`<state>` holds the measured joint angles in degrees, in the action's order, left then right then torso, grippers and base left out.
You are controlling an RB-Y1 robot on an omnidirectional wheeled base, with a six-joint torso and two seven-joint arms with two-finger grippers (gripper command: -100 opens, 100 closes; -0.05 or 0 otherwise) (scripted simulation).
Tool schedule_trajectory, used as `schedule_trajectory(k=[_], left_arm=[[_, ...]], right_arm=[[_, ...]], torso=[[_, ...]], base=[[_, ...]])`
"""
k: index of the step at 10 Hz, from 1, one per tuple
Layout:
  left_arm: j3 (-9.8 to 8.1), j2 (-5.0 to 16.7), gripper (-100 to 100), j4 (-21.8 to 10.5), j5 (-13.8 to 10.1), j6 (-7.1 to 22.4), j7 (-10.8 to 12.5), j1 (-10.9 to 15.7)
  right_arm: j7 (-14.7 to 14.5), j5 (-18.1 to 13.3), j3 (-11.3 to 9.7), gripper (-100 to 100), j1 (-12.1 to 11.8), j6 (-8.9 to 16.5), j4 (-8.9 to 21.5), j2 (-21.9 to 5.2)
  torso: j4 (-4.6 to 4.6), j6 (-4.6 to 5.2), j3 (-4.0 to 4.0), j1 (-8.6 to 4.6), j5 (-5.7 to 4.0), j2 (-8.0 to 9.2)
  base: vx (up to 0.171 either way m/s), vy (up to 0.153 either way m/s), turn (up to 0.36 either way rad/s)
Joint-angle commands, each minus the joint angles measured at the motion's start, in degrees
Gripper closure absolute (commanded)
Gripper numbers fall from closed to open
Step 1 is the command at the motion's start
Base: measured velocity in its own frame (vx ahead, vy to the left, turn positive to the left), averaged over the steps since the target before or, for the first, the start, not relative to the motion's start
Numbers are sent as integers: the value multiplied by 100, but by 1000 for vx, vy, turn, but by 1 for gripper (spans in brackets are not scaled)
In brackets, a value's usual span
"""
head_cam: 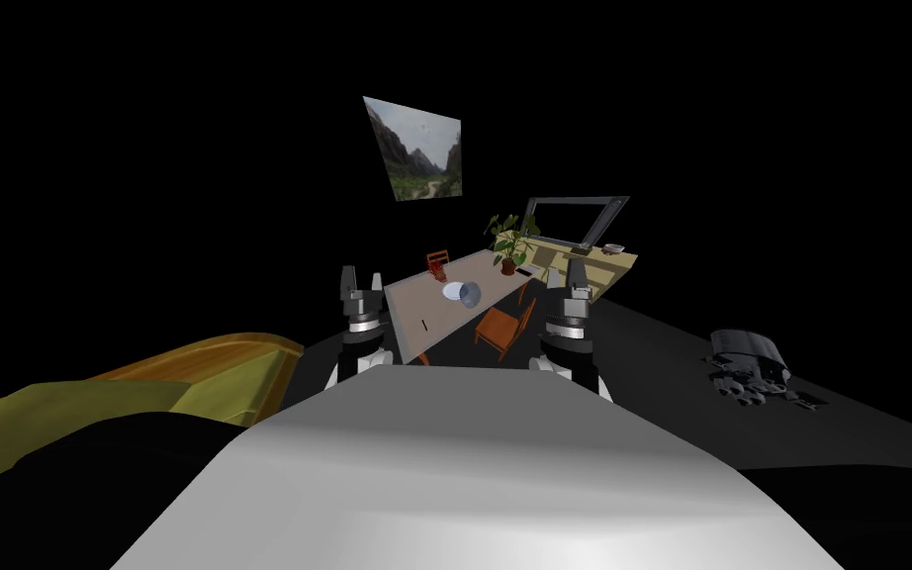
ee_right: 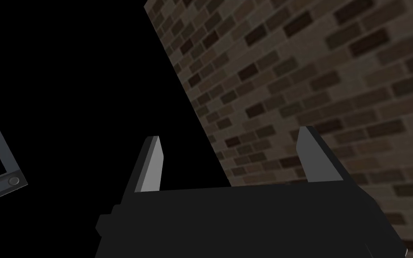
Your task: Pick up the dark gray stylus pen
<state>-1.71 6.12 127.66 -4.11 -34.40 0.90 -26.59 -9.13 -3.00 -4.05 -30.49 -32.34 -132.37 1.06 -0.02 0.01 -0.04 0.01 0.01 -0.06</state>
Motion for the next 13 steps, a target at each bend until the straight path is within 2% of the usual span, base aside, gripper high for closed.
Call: schedule_trajectory(k=[1, 2, 4, 5, 6, 7, 9, 10, 11, 12, 13], left_arm=[[-50, 185, -100, -286, -119, -46, 264, 81], [-50, 185, -100, -337, -119, -46, 264, 81], [-105, 350, -100, -694, -283, -94, 611, 193], [-105, 350, -100, -771, -283, -94, 618, 193], [-135, 415, -100, -966, -374, -121, 815, 255], [-135, 415, -100, -1010, -374, -121, 815, 255], [-200, 515, -100, -1408, -571, -180, 1190, 390], [-200, 515, -100, -1529, -571, -180, 1241, 390], [-235, 551, -100, -1723, -677, -211, 1469, 462], [-235, 551, -100, -1807, -677, -211, 1469, 462], [-271, 580, -100, -2051, -786, -242, 1702, 538]], right_arm=[[0, 0, 0, 0, 0, 0, 0, 0], [0, 0, 0, 0, 0, 0, 0, 0], [0, 0, 0, 0, 0, 0, 0, 0], [0, 0, 0, 0, 0, 0, 0, 0], [0, 0, 0, 0, 0, 0, 0, 0], [0, 0, 0, 0, 0, 0, 0, 0], [0, 0, 0, 0, 0, 0, 0, 0], [0, 0, 0, 0, 0, 0, 0, 0], [0, 0, 0, 0, 0, 0, 0, 0], [0, 0, 0, 0, 0, 0, 0, 0], [0, 0, 0, 0, 0, 0, 0, 0]], torso=[[0, 0, 0, 0, 0, 0], [0, 0, -1, -1, 0, -1], [0, 0, 0, -2, 0, 0], [0, 0, -1, -2, -1, -1], [0, -1, 0, -2, -1, 0], [0, 0, 0, -2, -1, 0], [0, 0, 0, -2, -1, 1], [0, 0, -1, -2, -1, -2], [0, -2, -1, -3, -1, -1], [-1, 0, -2, -4, -1, -3], [-1, -2, -1, -3, -1, -1]], base=[[17, -7, -81], [12, -4, -26], [14, -7, -71], [12, -3, -32], [12, -6, -58], [10, -4, -36], [16, -7, -89], [17, -7, -36], [21, -9, -68], [17, -4, -38], [14, -6, -82]])
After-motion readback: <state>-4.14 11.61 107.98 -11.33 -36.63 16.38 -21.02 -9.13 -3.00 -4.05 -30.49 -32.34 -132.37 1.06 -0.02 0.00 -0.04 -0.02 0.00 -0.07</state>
